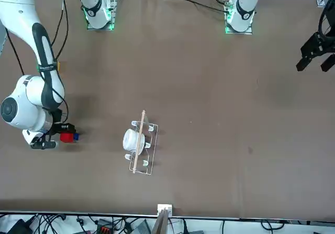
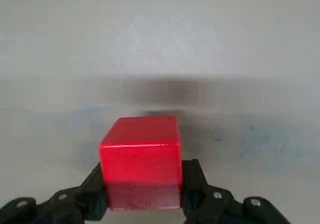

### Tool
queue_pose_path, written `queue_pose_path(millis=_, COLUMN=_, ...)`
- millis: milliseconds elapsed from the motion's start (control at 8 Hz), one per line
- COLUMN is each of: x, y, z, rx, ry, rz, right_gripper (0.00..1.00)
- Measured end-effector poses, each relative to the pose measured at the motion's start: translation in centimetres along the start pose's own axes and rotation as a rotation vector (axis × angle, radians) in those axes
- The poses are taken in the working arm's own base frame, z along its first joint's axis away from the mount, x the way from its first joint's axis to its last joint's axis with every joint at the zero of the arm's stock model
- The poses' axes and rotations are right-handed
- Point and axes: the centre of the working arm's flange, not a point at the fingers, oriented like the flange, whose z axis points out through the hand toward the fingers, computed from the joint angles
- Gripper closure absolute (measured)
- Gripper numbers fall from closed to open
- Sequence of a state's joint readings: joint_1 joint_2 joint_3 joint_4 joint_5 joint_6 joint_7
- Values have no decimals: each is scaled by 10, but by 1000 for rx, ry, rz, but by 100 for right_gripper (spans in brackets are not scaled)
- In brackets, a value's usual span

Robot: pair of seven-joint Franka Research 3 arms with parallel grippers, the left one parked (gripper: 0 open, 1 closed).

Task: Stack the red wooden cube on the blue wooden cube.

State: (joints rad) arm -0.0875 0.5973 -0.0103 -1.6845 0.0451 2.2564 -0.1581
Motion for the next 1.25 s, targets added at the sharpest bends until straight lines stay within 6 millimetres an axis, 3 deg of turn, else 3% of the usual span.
queue_pose_path(millis=1250, x=0, y=-1, z=0, rx=7, ry=-4, rz=4, right_gripper=30)
